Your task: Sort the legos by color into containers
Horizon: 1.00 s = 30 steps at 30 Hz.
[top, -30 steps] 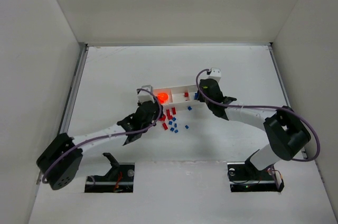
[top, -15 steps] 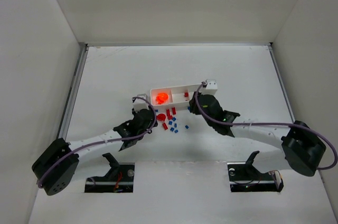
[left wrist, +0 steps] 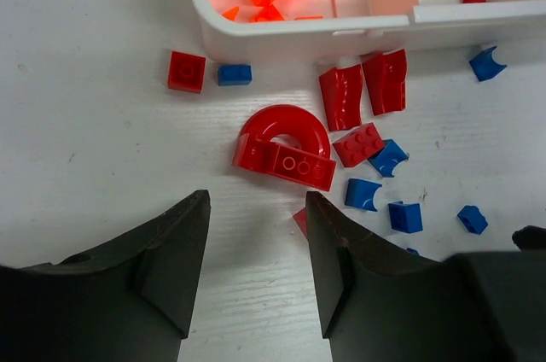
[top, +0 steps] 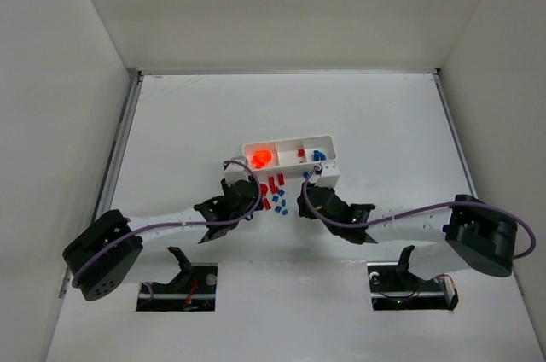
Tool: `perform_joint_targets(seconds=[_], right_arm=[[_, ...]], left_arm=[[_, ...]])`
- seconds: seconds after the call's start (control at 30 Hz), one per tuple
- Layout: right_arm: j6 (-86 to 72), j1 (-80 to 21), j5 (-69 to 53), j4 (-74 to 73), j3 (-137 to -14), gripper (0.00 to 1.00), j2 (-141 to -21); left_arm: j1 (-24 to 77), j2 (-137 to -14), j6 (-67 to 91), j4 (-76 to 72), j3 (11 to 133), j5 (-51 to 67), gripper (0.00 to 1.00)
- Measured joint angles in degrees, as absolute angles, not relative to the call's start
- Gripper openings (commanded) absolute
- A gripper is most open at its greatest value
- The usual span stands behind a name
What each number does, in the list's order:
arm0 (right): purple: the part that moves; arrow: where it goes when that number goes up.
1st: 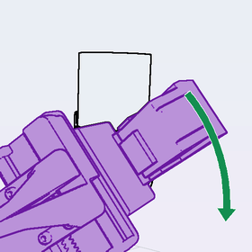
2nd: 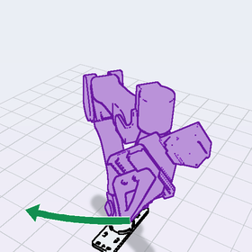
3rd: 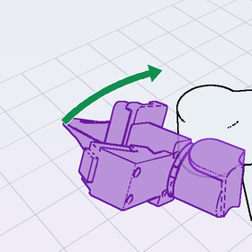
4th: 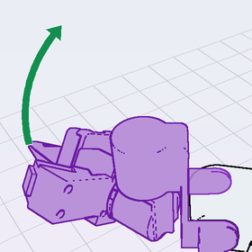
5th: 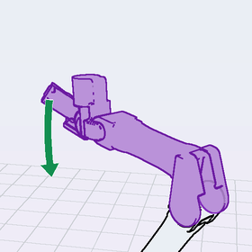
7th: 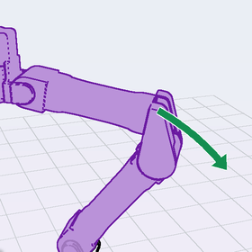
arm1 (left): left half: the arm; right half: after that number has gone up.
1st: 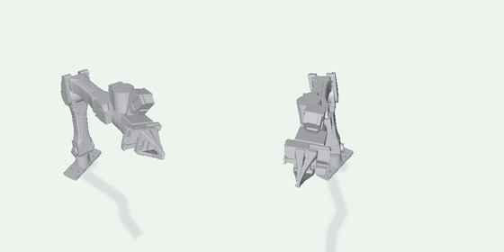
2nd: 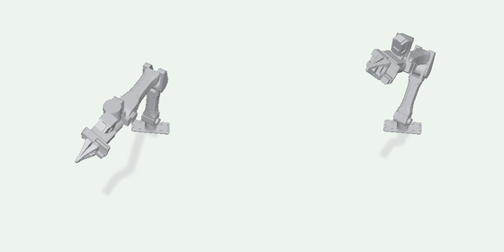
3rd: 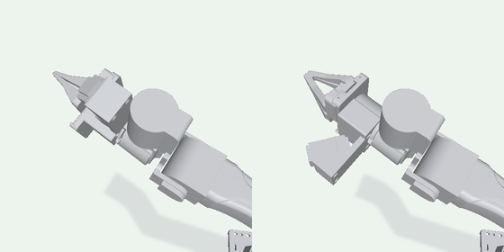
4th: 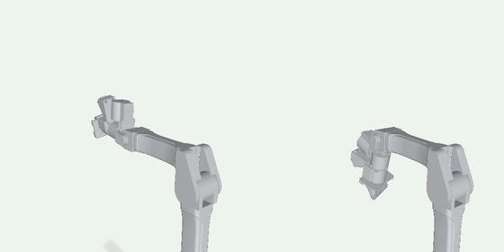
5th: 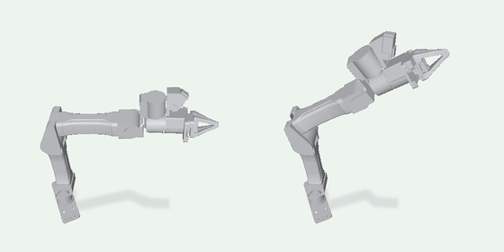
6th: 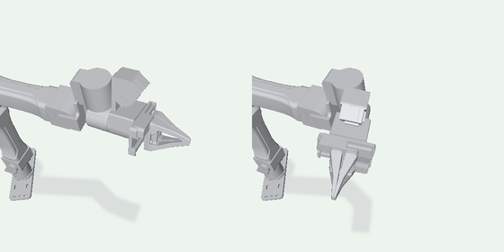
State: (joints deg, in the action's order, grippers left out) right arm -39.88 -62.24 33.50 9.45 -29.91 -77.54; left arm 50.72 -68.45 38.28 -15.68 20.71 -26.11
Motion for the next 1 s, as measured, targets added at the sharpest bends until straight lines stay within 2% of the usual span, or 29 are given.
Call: perform_joint_targets(seconds=[0.17,0.37,0.57,0.83,1.0], right_arm=[[-41.98,-64.51,34.76,9.47,-29.82,0.52,-78.67],[-43.83,-66.5,35.86,9.41,-29.02,0.61,-79.22],[-44.45,-66.78,36.16,9.47,-28.95,0.61,-80.2],[-44.42,-66.65,36.16,9.47,-28.95,0.58,-81.52],[-44.31,-66.06,36.14,9.65,-28.95,0.6,-82.39]], left_arm=[[51.46,-72.69,38.87,-17.32,21.8,-25.91,0.52],[51.9,-75.7,38.87,-19.2,23.24,-26.09,0.56],[51.64,-77.84,38.3,-20.36,24.34,-27.09,0.57],[51.68,-81.97,36.86,-21.43,26.76,-27.68,0.5],[51.72,-82.37,36.27,-21.63,27.07,-28.16,0.33]])
